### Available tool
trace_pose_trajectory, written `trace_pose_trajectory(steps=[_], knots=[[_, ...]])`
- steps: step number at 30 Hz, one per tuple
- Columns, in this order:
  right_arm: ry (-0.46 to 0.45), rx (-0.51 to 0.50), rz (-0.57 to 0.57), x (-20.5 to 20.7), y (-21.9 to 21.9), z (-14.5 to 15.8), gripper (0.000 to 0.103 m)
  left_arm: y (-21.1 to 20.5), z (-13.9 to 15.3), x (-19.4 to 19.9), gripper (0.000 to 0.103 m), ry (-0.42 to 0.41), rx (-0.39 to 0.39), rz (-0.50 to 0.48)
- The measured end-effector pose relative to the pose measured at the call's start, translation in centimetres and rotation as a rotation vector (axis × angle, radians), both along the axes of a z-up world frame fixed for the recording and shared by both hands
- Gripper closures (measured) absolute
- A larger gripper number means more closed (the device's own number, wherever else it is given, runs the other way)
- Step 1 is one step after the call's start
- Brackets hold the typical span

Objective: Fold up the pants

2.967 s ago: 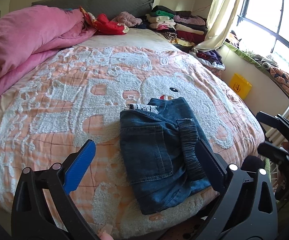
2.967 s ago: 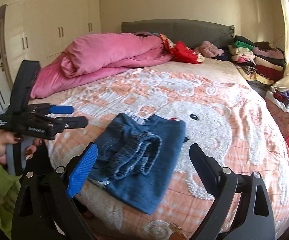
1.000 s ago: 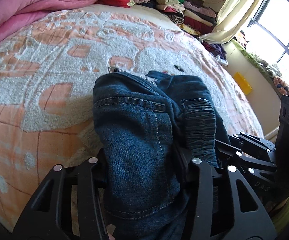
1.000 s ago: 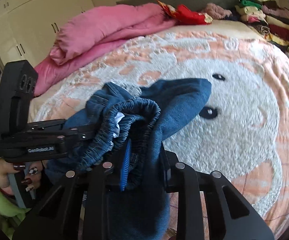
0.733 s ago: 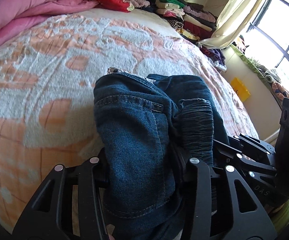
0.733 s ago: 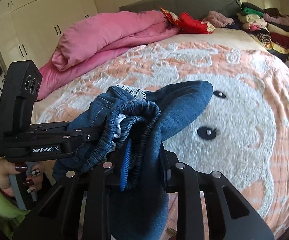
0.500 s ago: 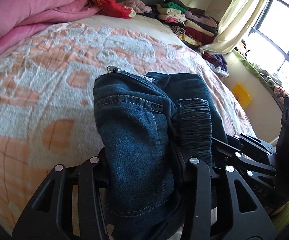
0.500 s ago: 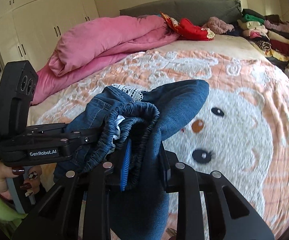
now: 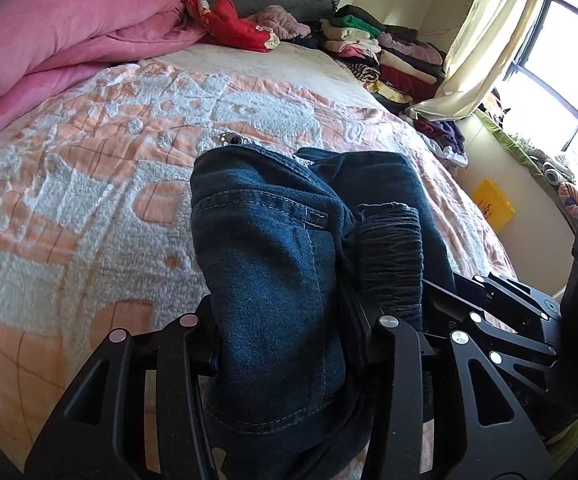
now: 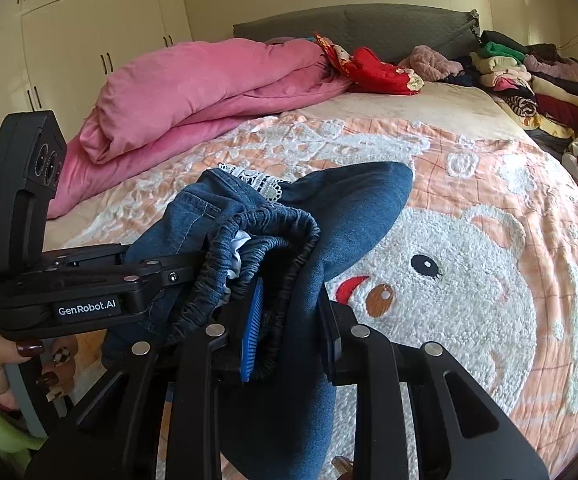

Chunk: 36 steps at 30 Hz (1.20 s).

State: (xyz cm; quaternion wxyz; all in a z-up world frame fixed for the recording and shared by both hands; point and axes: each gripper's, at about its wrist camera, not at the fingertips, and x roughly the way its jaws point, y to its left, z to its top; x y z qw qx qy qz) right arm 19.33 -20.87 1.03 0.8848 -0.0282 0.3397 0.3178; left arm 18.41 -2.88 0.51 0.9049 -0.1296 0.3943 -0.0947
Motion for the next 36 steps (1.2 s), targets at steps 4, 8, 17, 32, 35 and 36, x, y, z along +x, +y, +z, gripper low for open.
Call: trace_pose_trajectory(steps=[4, 8, 17, 32, 35, 36], knots=[[0.007, -0.049, -0.032, 0.5, 0.1, -1.1, 0.077, -0.2, -1.2, 0.6, 0.067, 0.029, 0.014, 0.008], [0.039, -0.103, -0.093, 0.8, -0.4, -2.7, 0.056, -0.1, -2.3, 0.7, 0.053, 0.057, 0.039, 0.022], [0.150, -0.111, -0.168, 1.7, -2.0, -5.3, 0.050, 0.1, -3.6, 0.6, 0.046, 0.085, 0.054, 0.026], [-0.017, 0.004, -0.217, -4.6, -5.6, 0.8, 0.005, 0.6, 1.0, -4.8, 0.010, -0.030, 0.100, 0.054], [-0.037, 0.009, -0.215, -5.9, -5.9, 1.5, 0.005, 0.6, 1.6, -6.1, 0.010, -0.046, 0.122, 0.059], [-0.043, 0.008, -0.215, -6.3, -6.0, 1.8, 0.005, 0.5, 1.8, -6.6, 0.010, -0.052, 0.128, 0.059]])
